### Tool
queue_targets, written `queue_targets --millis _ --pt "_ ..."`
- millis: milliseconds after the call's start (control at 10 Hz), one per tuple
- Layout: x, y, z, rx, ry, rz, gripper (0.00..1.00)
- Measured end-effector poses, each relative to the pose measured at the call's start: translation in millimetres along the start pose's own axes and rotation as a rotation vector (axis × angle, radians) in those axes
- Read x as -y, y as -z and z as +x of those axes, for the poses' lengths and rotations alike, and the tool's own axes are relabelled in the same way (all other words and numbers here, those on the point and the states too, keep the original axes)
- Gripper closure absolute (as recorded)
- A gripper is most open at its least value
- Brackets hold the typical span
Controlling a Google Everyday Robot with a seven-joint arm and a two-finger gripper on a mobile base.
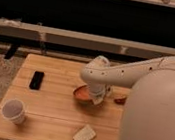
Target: Drag the ceramic bowl in a circle
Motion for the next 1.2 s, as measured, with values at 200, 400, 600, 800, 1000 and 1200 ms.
queue_targets --millis 200,400,600,800,1000,1200 --pt "25 -5 -4 0.002 0.034 0.005 1.00" --pt "62 -7 -22 0.007 0.077 0.014 1.00" --pt "100 -6 -51 0.019 0.137 0.028 1.00" --pt "135 -2 -90 0.037 0.229 0.043 0.96" --pt "159 2 -126 0.041 0.310 0.044 0.80" --pt "178 5 -146 0.043 0.324 0.037 0.59"
